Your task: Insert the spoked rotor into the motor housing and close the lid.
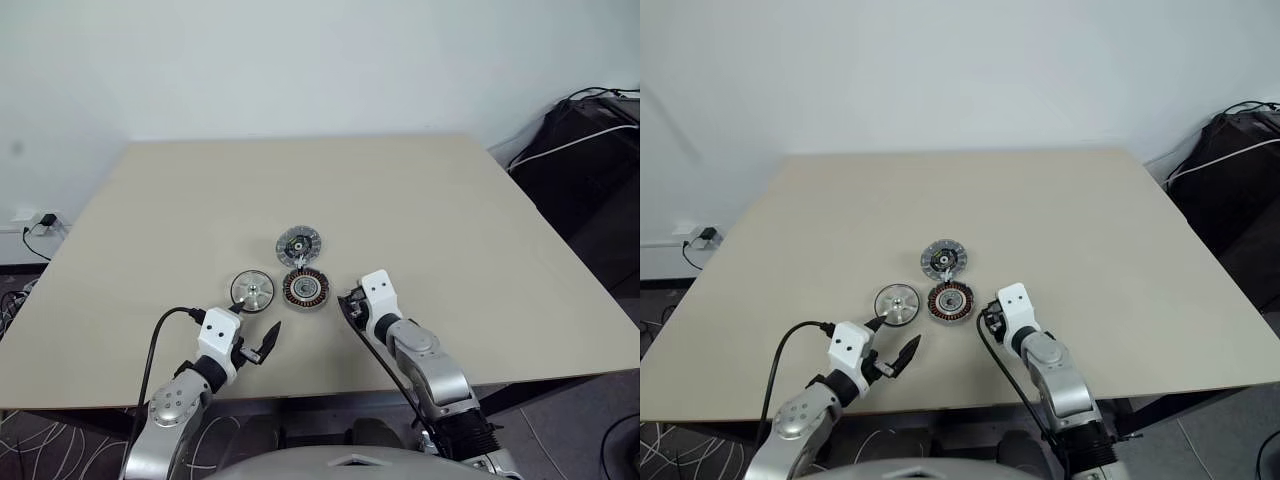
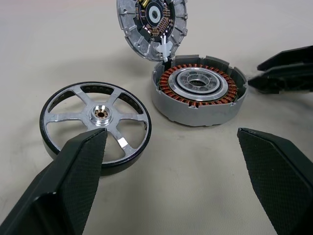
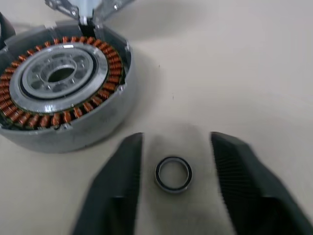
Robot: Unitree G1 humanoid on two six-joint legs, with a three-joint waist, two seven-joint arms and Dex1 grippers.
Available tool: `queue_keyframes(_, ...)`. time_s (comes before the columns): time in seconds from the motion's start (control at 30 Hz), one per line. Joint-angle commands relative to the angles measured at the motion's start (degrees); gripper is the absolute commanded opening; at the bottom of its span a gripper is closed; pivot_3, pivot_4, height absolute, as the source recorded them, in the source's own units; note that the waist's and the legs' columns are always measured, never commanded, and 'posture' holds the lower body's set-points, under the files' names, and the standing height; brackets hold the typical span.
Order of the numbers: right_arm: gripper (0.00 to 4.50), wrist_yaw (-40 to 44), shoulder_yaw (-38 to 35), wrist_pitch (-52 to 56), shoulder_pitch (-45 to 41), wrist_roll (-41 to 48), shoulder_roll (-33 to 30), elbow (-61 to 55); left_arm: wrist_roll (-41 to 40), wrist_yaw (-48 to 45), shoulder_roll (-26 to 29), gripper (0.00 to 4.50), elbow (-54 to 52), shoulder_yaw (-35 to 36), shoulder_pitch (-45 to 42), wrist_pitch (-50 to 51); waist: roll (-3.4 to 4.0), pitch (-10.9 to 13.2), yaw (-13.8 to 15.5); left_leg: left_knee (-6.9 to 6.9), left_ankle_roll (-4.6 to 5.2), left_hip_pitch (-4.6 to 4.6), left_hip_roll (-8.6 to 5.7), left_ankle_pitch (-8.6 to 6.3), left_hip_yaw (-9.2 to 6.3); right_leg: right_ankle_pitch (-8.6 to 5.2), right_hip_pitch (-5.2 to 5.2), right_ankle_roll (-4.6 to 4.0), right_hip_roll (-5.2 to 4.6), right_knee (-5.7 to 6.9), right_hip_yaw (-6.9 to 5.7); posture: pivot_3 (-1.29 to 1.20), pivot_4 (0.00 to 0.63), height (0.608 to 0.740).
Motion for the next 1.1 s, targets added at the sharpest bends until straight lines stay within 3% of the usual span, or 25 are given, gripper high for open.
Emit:
queue_keyframes(0.03, 2.52, -0.08, 0.39, -1.34, -0.34, -0.16, 0.28, -0.58, 0.10, 0.04, -0.14, 4.50, -2.20, -0.19, -0.59, -0.66, 0.00, 0.00, 0.01, 0.00, 0.00, 0.00, 0.00, 0.00, 0.00, 0.00, 0.00, 0.00, 0.00, 0.00, 0.00, 0.00, 0.000, 0.740)
queue_keyframes(0.5, 2.52, 0.44, -0.43, -0.14, -0.01, 1.00, 1.39, 1.79, 0.20, 0.00, -0.19, 4.50, -2.25, -0.30, -0.58, -0.75, -0.02, -0.02, -0.02, 0.00, 0.00, 0.00, 0.01, 0.00, 0.00, -0.02, 0.01, 0.02, -0.02, 0.00, 0.00, 0.00, 0.000, 0.740)
queue_keyframes(0.63, 1.62, 0.58, -0.66, 0.09, 0.21, 1.14, 1.53, 1.44, 0.18, -0.05, -0.16, 4.50, -2.31, -0.29, -0.65, -0.72, -0.02, -0.02, -0.03, 0.00, 0.00, 0.00, 0.02, 0.00, 0.00, -0.02, 0.01, 0.02, -0.02, 0.00, 0.00, 0.00, 0.000, 0.740)
queue_keyframes(0.73, 0.69, 0.58, -0.73, 0.34, 0.52, 1.16, 1.64, 0.40, 0.17, -0.09, -0.11, 4.50, -2.29, -0.25, -0.73, -0.69, -0.02, -0.02, -0.08, -0.02, -0.01, 0.00, 0.02, 0.00, -0.01, -0.02, -0.01, 0.00, -0.01, 0.00, 0.00, 0.00, 0.000, 0.740)
queue_keyframes(1.1, 0.67, 0.91, 0.84, -0.03, -0.97, 1.30, 1.80, -8.49, 0.20, -0.26, -0.13, 4.50, -1.94, -0.40, -1.22, -0.60, 0.05, 0.05, -0.03, -0.04, -0.02, -0.01, 0.03, -0.01, -0.02, -0.14, -0.02, 0.18, -0.04, 0.00, 0.00, 0.00, 0.000, 0.740)
